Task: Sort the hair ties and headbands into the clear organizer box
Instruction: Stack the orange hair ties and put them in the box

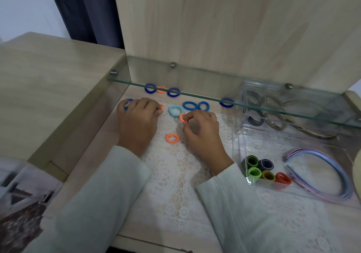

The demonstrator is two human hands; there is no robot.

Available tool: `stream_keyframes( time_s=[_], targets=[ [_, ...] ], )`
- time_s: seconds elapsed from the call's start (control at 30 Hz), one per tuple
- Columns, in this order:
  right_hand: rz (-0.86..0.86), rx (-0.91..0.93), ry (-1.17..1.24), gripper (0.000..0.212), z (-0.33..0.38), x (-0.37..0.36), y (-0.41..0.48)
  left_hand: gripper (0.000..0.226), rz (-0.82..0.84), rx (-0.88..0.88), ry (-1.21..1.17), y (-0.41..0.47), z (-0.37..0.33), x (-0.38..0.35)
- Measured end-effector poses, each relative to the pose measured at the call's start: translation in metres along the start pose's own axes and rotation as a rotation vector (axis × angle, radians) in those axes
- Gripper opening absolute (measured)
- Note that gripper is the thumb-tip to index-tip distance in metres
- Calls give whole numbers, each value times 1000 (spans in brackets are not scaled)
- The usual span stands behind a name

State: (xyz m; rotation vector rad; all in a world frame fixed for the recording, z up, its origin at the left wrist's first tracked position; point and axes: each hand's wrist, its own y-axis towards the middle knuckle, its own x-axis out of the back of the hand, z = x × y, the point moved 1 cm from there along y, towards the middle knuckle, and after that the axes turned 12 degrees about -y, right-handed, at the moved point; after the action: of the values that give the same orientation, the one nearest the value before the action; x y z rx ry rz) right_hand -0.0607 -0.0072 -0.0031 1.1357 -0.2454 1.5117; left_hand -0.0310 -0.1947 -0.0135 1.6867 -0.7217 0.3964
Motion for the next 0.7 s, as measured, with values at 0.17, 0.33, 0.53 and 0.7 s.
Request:
stream_keyframes(
  time_s=[0.17, 0.33, 0.53, 0.7],
  targets=[
    [76, 3, 53, 18, 10, 8, -17, 10, 43, 34, -84, -12, -7, 15],
    [92, 110, -33, 23, 17, 10, -24, 12, 56, 61, -105, -21, -13, 28],
    [127, 187, -74, 17, 16, 10, -23, 12, 90, 77, -107, -28, -17, 37],
    [145, 227, -104, 18, 16, 10, -23, 14, 117, 73, -137, -30, -19, 37]
  ],
)
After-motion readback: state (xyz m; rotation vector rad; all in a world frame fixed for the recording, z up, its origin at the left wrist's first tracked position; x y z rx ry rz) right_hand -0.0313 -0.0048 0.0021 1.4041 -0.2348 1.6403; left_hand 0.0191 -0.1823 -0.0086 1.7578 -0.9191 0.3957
